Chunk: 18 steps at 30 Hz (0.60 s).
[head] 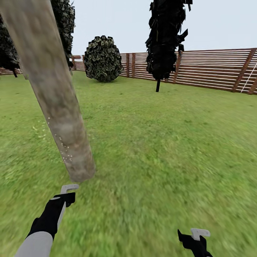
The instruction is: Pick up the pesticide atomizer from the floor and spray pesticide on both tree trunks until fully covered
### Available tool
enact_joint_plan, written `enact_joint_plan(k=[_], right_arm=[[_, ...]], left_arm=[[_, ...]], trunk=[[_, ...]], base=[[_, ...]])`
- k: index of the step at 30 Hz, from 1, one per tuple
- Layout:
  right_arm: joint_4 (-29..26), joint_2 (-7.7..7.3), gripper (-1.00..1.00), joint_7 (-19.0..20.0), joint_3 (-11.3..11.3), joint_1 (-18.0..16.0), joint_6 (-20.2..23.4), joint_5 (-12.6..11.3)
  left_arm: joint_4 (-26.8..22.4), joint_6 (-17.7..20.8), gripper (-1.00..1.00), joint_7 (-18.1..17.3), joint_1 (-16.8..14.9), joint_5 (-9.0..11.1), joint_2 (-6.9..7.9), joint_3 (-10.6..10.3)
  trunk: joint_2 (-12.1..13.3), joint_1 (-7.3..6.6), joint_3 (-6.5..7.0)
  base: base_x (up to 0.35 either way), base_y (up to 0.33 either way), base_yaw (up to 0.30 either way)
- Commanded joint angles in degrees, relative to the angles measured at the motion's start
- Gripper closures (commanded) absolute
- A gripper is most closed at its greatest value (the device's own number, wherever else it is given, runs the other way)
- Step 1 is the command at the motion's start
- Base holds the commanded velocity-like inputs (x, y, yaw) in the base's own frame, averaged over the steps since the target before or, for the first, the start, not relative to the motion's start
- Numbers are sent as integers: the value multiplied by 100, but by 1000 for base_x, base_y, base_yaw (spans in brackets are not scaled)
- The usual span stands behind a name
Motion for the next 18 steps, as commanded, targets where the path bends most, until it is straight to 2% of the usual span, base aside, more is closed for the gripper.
enact_joint_plan(k=[1,2,13,18], right_arm=[[4,-10,-100,-3,-2,0,-7,-2],[8,-21,-100,-8,-2,0,-9,-2],[3,-30,-100,-9,-2,0,-9,-9],[0,-15,-100,-9,-2,0,-9,-6]], left_arm=[[-14,-8,100,-1,0,6,-2,263],[-163,-9,100,-37,0,0,-5,450],[-189,-9,100,-17,1,-1,-14,467],[-194,-9,100,-17,0,-1,-14,467]], trunk=[[0,0,0],[0,0,0],[0,0,0],[0,0,0]], base=[[123,-259,15],[118,-259,1],[113,-260,8],[32,-269,234]])
